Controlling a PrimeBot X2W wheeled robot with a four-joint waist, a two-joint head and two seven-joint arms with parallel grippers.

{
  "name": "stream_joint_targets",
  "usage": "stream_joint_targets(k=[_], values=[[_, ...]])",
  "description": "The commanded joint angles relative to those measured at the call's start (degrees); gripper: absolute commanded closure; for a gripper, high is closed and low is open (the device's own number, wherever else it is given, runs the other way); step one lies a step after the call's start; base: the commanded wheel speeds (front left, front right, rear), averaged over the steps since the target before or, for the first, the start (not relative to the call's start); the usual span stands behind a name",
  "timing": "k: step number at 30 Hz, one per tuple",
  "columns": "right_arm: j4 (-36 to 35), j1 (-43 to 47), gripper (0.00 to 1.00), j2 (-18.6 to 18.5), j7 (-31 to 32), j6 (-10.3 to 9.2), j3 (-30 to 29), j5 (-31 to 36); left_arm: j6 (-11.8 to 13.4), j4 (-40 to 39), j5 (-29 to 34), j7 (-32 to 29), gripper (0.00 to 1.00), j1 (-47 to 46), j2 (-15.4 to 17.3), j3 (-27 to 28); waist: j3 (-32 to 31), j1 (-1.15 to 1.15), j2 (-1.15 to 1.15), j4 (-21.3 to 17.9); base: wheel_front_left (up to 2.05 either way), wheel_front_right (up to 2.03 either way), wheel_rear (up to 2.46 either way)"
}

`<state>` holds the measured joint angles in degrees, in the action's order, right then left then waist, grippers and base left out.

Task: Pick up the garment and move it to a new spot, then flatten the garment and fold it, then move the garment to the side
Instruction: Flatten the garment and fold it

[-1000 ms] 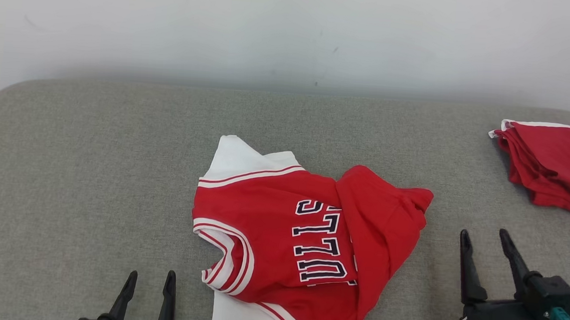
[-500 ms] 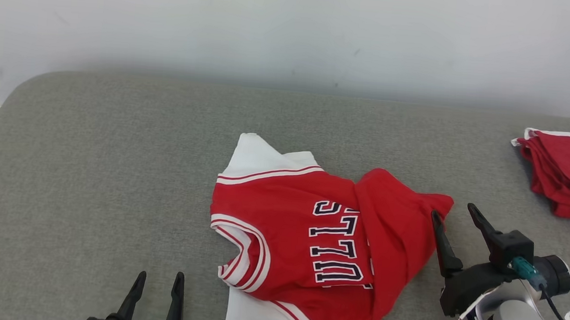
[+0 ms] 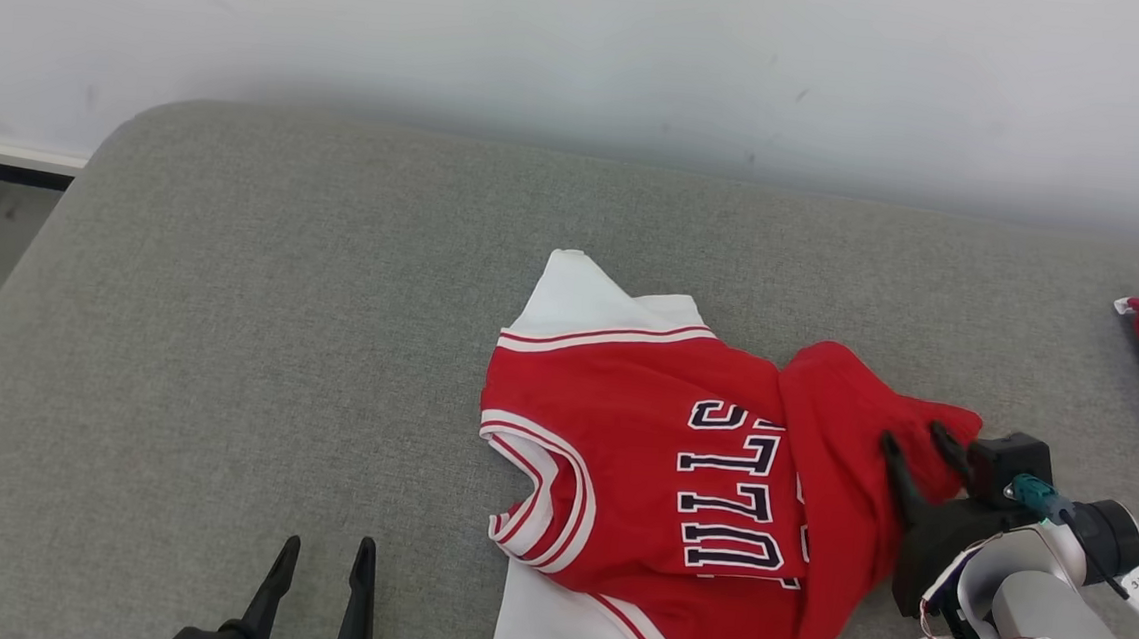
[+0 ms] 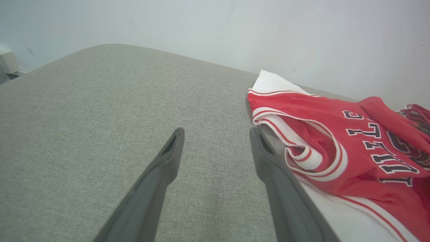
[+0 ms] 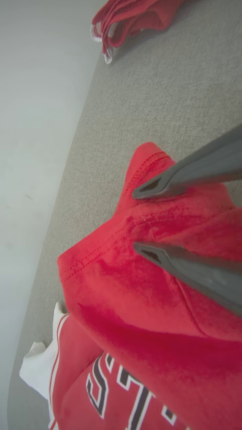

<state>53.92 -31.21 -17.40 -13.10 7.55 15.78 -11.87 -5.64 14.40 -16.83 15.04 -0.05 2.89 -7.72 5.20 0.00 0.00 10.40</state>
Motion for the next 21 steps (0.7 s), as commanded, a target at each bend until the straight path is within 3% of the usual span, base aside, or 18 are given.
stream_joint_targets(k=[1,2,12,21], values=[[0.55,-0.61,0.83,-0.26,-0.21,-0.15,0.36,-0.64,-0.03,0.00,-0.22,0.08,0.00,-0.44,-0.02,-0.10,0.24,0.00,0.00,0.24,0.00,0.00,0.00],[1.13,-1.01,1.00,-0.36,-0.46,-0.15,0.80,-0.95,-0.01,-0.04,-0.23,0.08,0.00,-0.48,-0.02,-0.12,0.29,0.00,0.00,0.30,0.00,0.00,0.00],[0.64,-1.71,1.00,-1.58,-2.12,-0.15,2.46,-4.09,0.52,-0.03,-0.56,0.08,0.00,0.93,-0.02,0.59,-1.07,0.00,0.00,-1.58,0.00,0.00,0.00],[-19.90,10.78,1.00,-5.19,-2.08,-0.15,-2.63,-7.91,0.95,-0.30,-1.56,0.08,0.00,2.37,-0.02,0.92,-2.06,0.00,0.00,-6.93,0.00,0.00,0.00]])
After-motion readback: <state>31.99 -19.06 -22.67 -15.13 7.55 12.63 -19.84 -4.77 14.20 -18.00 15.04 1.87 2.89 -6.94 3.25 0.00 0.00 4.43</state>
